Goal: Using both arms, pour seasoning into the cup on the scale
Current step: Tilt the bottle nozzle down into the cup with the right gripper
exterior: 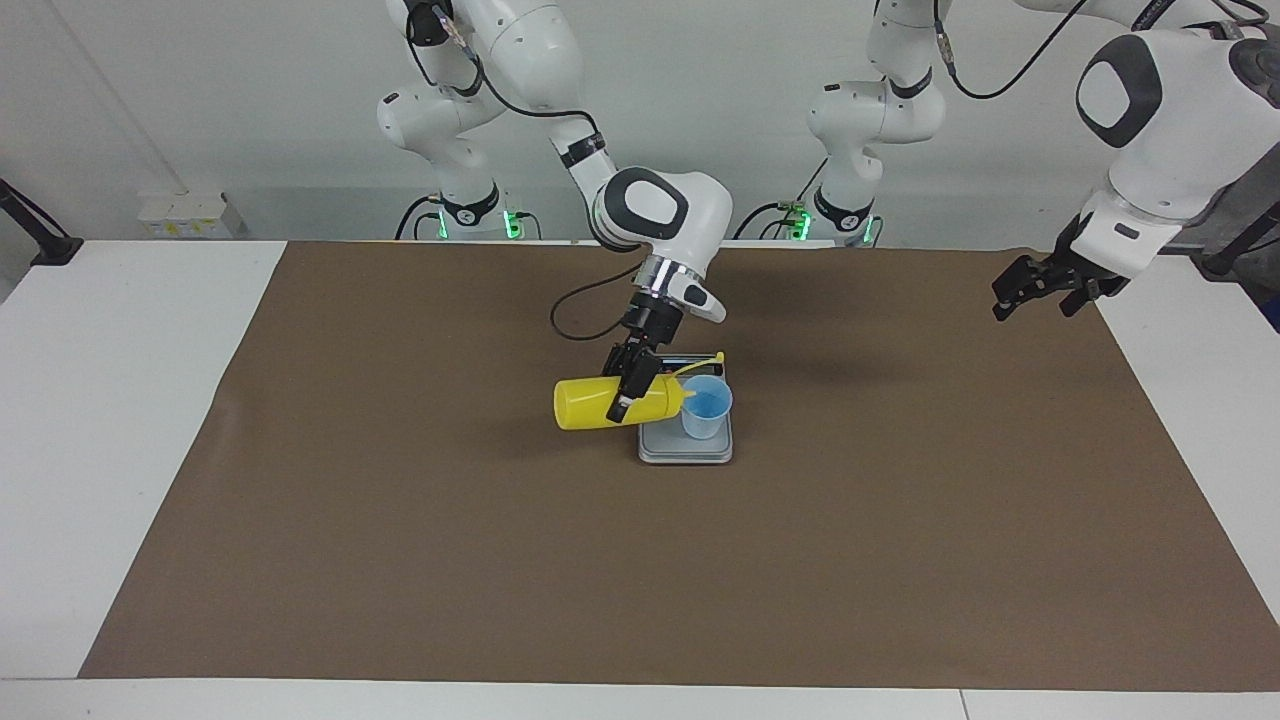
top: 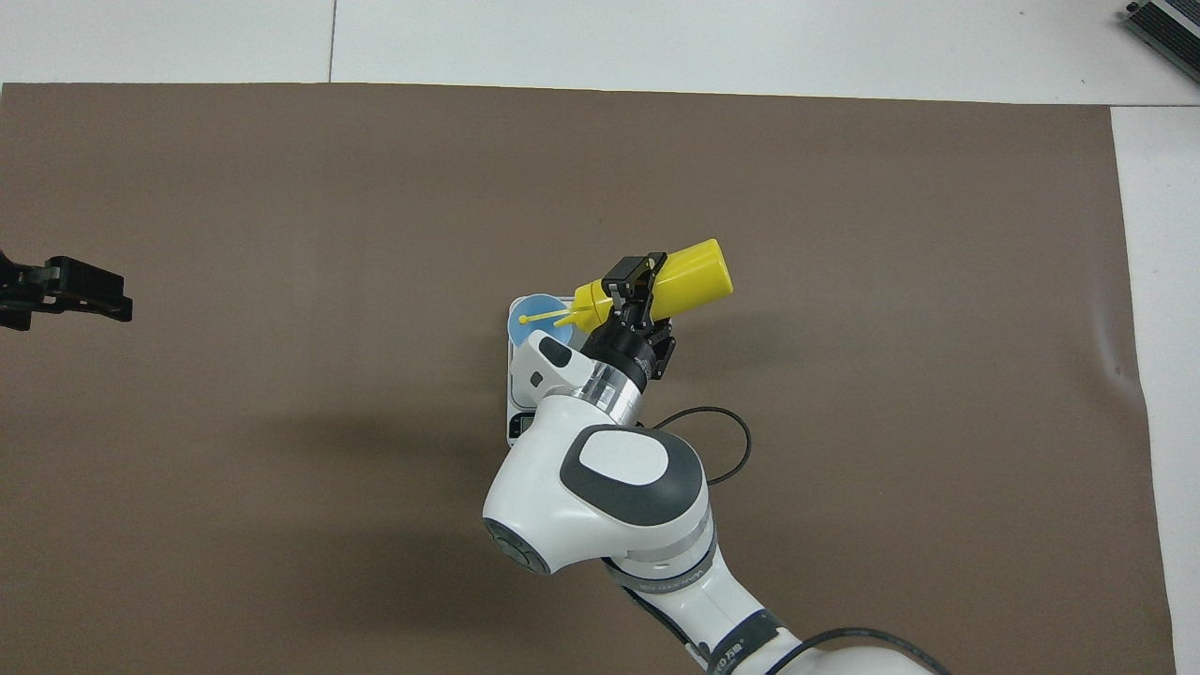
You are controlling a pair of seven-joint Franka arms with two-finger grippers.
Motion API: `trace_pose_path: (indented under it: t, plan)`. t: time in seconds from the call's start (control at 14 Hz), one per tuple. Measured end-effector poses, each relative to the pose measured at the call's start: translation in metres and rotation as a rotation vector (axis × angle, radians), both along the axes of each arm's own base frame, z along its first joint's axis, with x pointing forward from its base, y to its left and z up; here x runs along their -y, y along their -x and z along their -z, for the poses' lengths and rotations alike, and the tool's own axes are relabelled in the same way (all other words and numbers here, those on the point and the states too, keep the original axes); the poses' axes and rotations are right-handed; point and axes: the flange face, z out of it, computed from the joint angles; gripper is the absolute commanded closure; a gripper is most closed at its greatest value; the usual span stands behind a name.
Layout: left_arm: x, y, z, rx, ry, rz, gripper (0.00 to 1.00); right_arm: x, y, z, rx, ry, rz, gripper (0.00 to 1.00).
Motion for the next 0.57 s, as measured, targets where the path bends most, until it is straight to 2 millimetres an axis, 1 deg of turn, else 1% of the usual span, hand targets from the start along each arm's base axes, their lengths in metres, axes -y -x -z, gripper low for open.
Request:
trace_pose_path:
  t: [0.57]
  plan:
    - [0.0,0.0,0.0,0.0,0.0,0.0,0.0,0.0012,0.0008,0.0021,0.013,-0.015,0.013,0.59]
